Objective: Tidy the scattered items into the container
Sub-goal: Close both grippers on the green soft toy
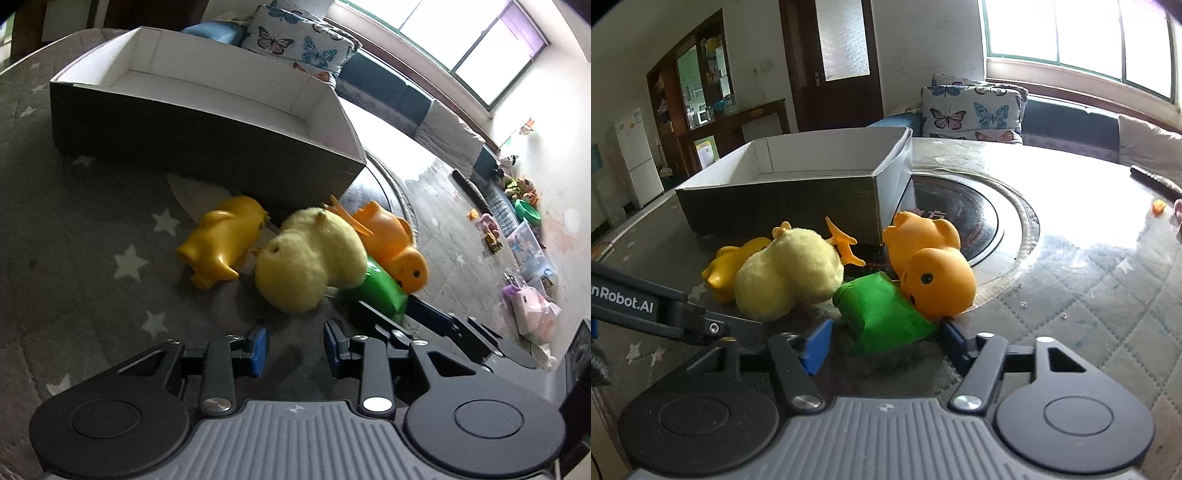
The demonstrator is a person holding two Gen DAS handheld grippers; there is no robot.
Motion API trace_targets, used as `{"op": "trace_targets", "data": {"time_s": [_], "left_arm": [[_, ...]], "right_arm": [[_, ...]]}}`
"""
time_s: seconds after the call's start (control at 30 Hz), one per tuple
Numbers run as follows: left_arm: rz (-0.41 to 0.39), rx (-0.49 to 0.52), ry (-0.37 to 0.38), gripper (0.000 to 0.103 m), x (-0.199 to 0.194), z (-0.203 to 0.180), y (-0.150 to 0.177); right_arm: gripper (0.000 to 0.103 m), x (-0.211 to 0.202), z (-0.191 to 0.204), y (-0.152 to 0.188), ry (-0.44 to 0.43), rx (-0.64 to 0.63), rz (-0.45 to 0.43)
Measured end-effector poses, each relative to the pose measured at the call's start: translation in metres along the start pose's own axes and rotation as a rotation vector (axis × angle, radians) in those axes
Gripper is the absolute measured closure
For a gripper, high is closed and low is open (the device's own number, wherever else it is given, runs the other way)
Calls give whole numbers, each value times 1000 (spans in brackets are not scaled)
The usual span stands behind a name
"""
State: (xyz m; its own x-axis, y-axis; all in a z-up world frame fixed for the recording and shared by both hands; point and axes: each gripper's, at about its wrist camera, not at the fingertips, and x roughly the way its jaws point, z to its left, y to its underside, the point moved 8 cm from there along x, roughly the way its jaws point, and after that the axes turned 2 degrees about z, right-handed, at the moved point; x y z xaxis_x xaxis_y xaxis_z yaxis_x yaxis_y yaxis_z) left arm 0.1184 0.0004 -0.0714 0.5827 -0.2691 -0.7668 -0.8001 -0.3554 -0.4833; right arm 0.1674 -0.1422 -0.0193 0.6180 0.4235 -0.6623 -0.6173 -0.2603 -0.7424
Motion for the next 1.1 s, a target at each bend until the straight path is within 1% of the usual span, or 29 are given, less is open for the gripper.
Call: {"op": "trace_targets", "data": {"time_s": [0.03, 0.1, 0.2, 0.3, 0.47, 0.6, 0.73, 0.9, 1.1], "left_arm": [[1, 4, 3, 69, 0, -1, 0], [6, 6, 11, 69, 0, -3, 1], [11, 6, 21, 69, 0, -5, 2], [22, 5, 52, 69, -1, -9, 4], [33, 30, 79, 69, 1, -18, 5], [46, 36, 94, 67, 4, -19, 7], [40, 37, 99, 67, 2, -21, 6], [30, 51, 144, 67, -2, -29, 1], [53, 72, 117, 67, 10, -34, 2]], "right_arm": [[50, -1, 0, 1, -5, 4, 2], [51, -4, 0, 3, -12, 15, 5], [51, -11, 2, 9, -13, 10, 15], [51, -20, 9, 17, -22, 1, 29], [51, -35, 20, 31, -43, -13, 39], [50, -41, 25, 39, -16, -45, 34], [50, -41, 25, 40, -18, -47, 31], [50, -41, 27, 41, -15, -56, 33], [50, -44, 28, 45, -29, -55, 33]]}}
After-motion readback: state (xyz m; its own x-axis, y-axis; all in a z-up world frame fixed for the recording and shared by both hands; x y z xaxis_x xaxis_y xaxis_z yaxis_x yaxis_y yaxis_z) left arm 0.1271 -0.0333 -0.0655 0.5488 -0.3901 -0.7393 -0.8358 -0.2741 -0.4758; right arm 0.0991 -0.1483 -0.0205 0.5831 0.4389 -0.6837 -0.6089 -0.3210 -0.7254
